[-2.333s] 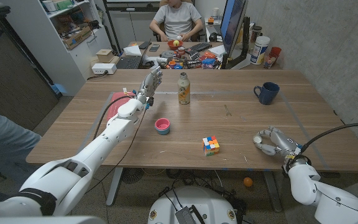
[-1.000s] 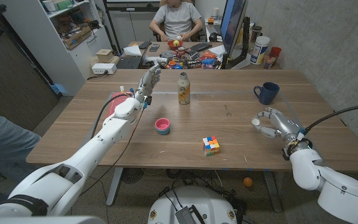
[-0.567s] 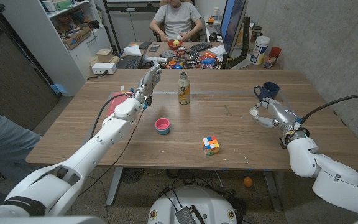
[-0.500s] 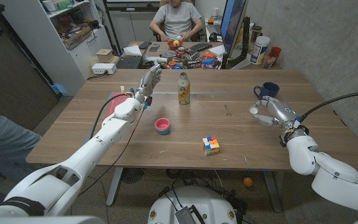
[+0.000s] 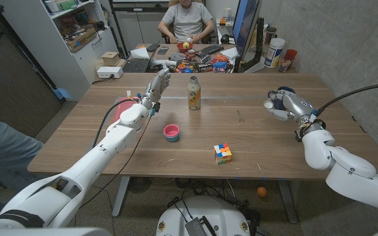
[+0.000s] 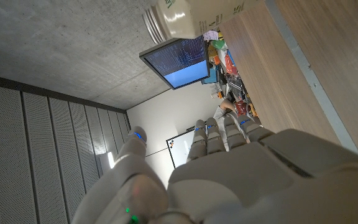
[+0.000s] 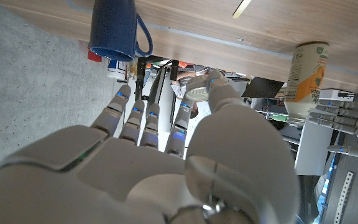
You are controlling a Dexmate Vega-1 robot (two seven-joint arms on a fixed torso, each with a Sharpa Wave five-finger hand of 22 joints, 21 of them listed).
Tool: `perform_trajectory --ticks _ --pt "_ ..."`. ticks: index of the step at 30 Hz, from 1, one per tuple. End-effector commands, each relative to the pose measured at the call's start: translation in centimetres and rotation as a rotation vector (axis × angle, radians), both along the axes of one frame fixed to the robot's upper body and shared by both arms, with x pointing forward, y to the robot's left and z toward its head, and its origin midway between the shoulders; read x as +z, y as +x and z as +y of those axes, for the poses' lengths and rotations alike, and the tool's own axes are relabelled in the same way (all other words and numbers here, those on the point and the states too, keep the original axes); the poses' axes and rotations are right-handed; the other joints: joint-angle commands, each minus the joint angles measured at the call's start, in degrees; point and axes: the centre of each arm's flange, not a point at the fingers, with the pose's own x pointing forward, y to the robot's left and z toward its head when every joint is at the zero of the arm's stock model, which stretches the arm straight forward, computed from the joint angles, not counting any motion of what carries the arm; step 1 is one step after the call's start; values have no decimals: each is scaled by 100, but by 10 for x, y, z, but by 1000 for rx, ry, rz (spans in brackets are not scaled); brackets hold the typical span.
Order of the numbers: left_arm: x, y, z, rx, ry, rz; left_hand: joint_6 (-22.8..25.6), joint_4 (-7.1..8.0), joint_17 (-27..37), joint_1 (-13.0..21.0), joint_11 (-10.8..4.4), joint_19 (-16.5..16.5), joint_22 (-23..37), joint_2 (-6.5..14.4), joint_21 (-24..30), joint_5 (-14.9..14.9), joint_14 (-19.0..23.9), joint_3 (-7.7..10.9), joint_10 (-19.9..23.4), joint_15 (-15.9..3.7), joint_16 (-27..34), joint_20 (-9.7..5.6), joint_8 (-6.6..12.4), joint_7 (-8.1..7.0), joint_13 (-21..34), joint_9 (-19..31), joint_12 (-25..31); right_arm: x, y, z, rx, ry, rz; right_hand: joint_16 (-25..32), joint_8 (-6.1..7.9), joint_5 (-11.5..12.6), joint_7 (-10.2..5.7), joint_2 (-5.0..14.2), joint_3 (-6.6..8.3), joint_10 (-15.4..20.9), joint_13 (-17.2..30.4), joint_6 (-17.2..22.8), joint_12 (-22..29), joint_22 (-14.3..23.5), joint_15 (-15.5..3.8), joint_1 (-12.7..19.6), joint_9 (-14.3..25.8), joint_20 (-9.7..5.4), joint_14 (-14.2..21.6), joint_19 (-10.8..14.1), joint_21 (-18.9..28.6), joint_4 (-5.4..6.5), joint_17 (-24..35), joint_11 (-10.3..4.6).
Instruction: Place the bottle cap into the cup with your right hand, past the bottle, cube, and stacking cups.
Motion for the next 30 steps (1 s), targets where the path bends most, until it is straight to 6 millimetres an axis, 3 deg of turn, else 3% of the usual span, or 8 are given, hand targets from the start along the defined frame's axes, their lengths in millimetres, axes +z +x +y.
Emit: perform_trajectory --ticks 1,12,30 --pt "-3 -5 5 11 4 1 43 -11 19 11 -18 -3 8 67 1 -10 1 -13 -2 28 11 30 28 2 17 17 30 30 9 -4 -18 2 -42 69 197 -11 86 75 -6 68 11 373 37 13 40 20 210 -24 89 52 -3 -6 15 6" --pt "5 -16 14 37 30 -14 40 -13 19 11 -3 -2 8 69 2 -10 1 -18 4 28 13 32 26 5 18 17 33 43 24 -7 -28 27 -50 56 245 -31 181 55 -9 128 8 504 25 14 157 55 189 -23 167 43 -24 -55 -14 33" --pt "6 -26 21 34 29 -20 40 -15 19 12 -14 -3 8 72 1 -11 2 -25 0 26 14 30 24 3 18 17 32 62 53 -7 -24 58 -47 28 270 -37 161 51 2 141 7 590 -5 14 161 54 163 -13 195 13 -45 -67 -29 17"
